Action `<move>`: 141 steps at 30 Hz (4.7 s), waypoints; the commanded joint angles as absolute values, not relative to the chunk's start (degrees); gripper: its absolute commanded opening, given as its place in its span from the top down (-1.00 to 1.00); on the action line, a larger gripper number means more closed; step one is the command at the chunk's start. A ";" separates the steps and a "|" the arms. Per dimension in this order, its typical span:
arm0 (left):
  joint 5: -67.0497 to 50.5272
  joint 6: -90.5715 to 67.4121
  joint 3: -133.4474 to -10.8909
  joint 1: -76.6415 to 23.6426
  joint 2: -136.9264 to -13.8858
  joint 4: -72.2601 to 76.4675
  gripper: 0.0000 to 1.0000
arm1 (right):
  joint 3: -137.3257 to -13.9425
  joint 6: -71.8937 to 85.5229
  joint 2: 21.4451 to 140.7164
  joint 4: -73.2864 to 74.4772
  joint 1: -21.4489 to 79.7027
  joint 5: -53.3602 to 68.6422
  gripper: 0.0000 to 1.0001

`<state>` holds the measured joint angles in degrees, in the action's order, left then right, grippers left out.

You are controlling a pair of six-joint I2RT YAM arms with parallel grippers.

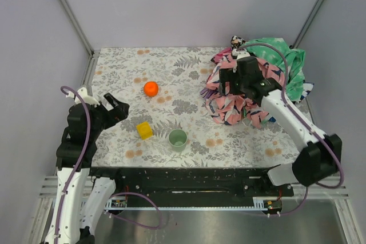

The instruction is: Pick out a specific cloth from the pile

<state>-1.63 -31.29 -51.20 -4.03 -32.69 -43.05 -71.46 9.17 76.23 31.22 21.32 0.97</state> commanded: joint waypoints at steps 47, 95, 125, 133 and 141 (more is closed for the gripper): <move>-21.91 -26.02 -117.58 -39.19 -128.56 -26.02 -0.98 | -70.22 22.06 101.60 27.16 -9.14 -22.77 -0.99; 15.54 -2.30 -138.69 -33.67 -88.33 -17.49 1.00 | -74.71 24.79 110.66 32.08 -10.99 -22.85 -0.99; 17.66 -19.06 -114.88 -8.00 -101.85 -16.35 1.00 | -63.02 25.58 70.59 29.00 -10.99 -10.11 -0.99; 20.39 -25.31 -113.91 -6.24 -115.38 -20.47 0.79 | -61.44 25.75 63.81 27.60 -10.99 -5.37 -0.99; 5.83 -25.59 -113.56 -5.19 -123.83 -24.43 0.31 | -60.64 25.49 63.89 27.16 -10.99 -6.07 -0.99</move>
<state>15.14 -25.56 -113.32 -5.63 -123.72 -24.71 -60.47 25.34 64.14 29.34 -10.83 -6.76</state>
